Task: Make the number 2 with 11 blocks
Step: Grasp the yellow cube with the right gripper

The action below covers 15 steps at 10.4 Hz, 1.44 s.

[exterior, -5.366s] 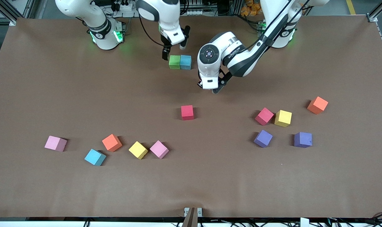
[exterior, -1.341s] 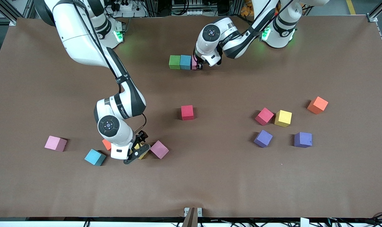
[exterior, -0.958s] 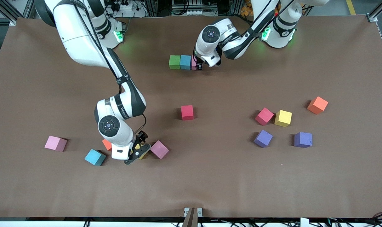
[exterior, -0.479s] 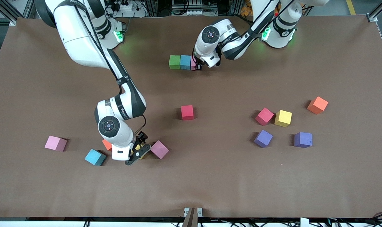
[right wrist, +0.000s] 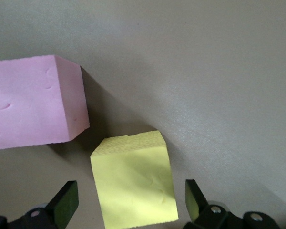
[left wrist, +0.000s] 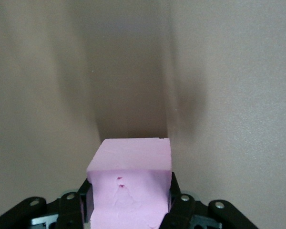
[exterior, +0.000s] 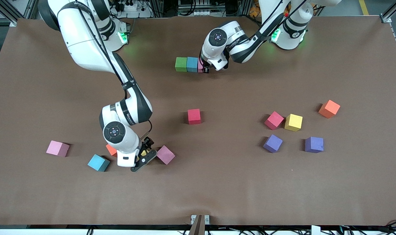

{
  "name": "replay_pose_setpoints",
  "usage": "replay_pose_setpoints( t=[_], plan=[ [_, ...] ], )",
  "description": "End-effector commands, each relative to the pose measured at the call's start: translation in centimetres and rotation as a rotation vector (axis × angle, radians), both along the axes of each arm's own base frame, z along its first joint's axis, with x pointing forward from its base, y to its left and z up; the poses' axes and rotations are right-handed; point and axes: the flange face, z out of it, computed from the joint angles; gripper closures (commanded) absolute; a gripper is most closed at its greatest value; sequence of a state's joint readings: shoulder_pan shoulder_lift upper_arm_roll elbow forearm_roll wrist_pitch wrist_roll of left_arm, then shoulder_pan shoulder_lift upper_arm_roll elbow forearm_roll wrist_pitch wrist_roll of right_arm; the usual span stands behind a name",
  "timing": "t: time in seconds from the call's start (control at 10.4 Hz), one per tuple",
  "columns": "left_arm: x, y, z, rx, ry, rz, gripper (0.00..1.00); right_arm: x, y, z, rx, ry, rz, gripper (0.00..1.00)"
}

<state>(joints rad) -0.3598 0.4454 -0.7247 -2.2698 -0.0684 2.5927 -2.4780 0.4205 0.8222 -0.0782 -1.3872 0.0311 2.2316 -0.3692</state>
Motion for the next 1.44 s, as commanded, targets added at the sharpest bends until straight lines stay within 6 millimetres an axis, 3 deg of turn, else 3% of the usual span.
replay_pose_setpoints(
  t=[0.0, 0.1, 0.19, 0.57, 1.15, 1.34],
  plan=[
    [0.6, -0.4, 0.3, -0.012, -0.016, 0.005, 0.34, 0.5, 0.7, -0.4, -0.009, -0.017, 0.021, 0.01],
    [0.6, -0.4, 0.1, -0.009, -0.019, -0.004, 0.22, 0.5, 0.8, -1.0, -0.008, -0.018, 0.021, 0.01],
    [0.4, -0.4, 0.0, -0.007, -0.04, -0.045, 0.0, 0.5, 0.8, -1.2, -0.007, -0.021, 0.021, 0.02],
    [0.4, -0.4, -0.2, 0.0, -0.059, -0.075, 0.0, 0.5, 0.7, -2.3, -0.008, -0.022, 0.022, 0.1],
    [0.0, -1.1, 0.1, -0.009, -0.062, -0.086, 0.0, 0.4, 0.6, -2.7, -0.008, -0.017, 0.015, 0.48],
    [-0.3, -1.4, -0.4, -0.008, -0.05, -0.092, 0.0, 0.5, 0.6, -1.1, 0.006, -0.032, 0.003, 0.52]
  ],
)
